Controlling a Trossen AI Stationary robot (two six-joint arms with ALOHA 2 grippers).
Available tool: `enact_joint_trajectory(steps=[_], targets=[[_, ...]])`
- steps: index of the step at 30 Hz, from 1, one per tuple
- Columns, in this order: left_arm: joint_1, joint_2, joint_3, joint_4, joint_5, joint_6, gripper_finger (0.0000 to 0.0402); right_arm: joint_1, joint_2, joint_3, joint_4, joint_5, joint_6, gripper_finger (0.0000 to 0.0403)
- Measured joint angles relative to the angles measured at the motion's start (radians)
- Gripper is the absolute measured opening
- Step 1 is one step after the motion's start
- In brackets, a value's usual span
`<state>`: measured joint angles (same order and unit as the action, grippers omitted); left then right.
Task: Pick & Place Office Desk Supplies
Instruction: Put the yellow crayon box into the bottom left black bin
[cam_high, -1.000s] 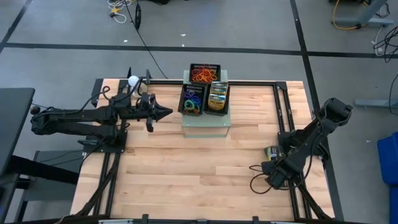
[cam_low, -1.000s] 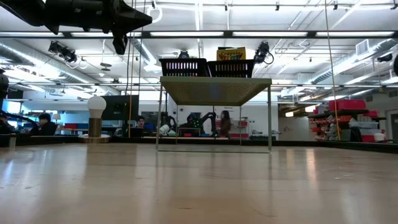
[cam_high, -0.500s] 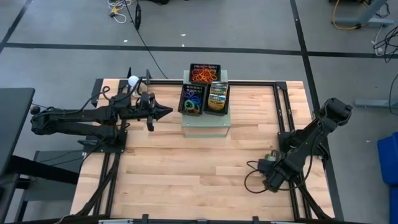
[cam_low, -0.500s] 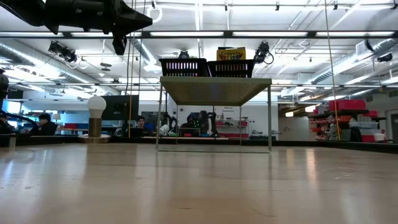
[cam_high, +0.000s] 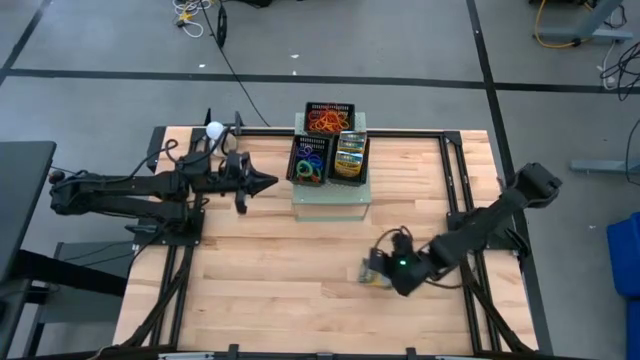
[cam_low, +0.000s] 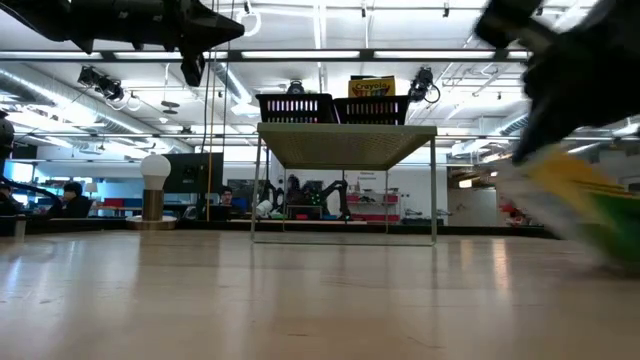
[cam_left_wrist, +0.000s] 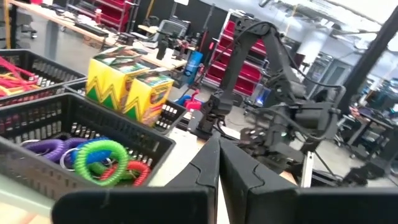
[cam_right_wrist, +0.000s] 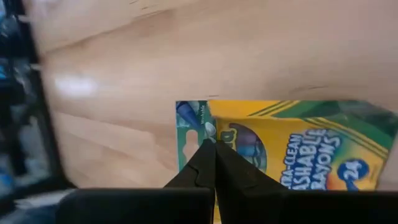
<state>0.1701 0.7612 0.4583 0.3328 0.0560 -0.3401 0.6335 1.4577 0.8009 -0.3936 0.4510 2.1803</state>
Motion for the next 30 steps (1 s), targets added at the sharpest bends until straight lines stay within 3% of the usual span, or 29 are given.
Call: enact_joint_trajectory(steps=[5,9,14,23,30], targets=[[-0.037,0.000,0.000,0.000,0.007,0.038,0.0011,-0.106,0.116,0.002,0.247,-0.009,0.003,0.0001],[-0.061,0.000,0.000,0.000,-0.001,0.042,0.0011,-0.151,0.178,0.033,0.242,-0.010,-0.046,0.0013],[-0.073,0.000,0.000,0.000,-0.003,0.084,0.0011,-0.178,0.192,0.039,0.255,-0.079,-0.180,0.0061],[-0.073,0.000,0.001,-0.009,-0.004,0.104,0.0011,-0.221,0.161,0.040,0.270,-0.360,-0.792,0.0137],[-0.073,-0.014,0.002,-0.103,-0.065,0.092,0.0011,-0.252,0.107,0.040,0.261,-0.566,-1.313,0.0133]])
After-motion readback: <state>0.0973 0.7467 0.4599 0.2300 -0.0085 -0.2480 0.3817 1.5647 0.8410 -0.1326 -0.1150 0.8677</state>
